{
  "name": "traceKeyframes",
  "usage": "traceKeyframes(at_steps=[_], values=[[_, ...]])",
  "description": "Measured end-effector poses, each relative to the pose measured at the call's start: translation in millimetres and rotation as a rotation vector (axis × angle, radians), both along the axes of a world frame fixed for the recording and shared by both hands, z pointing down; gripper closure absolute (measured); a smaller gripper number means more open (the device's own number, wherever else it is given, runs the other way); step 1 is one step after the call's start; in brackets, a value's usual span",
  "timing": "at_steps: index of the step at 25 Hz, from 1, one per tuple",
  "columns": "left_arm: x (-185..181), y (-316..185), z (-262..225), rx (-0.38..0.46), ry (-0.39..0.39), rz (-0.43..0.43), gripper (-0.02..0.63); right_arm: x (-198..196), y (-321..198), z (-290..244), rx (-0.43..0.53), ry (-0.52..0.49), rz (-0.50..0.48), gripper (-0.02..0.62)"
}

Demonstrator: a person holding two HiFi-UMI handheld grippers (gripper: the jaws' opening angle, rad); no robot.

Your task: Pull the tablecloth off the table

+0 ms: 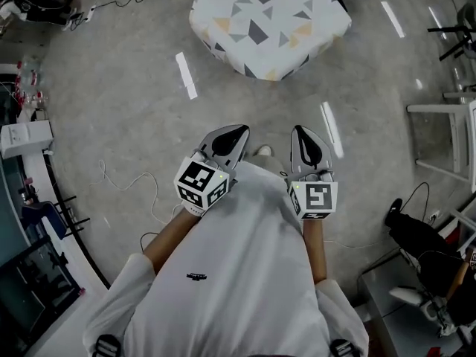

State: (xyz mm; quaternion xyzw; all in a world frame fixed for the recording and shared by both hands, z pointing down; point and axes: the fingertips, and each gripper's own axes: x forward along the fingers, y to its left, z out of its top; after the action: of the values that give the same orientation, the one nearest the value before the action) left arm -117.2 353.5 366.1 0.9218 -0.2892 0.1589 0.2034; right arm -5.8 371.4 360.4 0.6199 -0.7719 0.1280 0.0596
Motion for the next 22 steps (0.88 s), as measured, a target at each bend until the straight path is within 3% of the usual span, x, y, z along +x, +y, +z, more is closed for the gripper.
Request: traceKeyframes(at_steps=[4, 8, 12, 17, 22], values=[[6, 3, -6, 0.029, -0.007, 0.019, 0.6, 17, 1, 6, 0.002, -0.105, 0.061, 0.576], [13, 1, -3, 0.022, -0.017, 0.03, 0.6, 27, -2, 10, -0.014, -0.12, 0.097, 0.575], [22, -13, 2, 0.006, -0.02, 0.047, 0.6, 31, -19, 5, 0.016, -0.207, 0.105, 0.577], [43, -50, 12, -0.022, 0.002, 0.055, 0.6, 41, -53, 5, 0.023, -0.145, 0.101, 0.577], [63, -118, 5, -0.008, 0.049, 0.05, 0.6, 42, -118, 1, 0.026, -0.086, 0.065, 0.592]])
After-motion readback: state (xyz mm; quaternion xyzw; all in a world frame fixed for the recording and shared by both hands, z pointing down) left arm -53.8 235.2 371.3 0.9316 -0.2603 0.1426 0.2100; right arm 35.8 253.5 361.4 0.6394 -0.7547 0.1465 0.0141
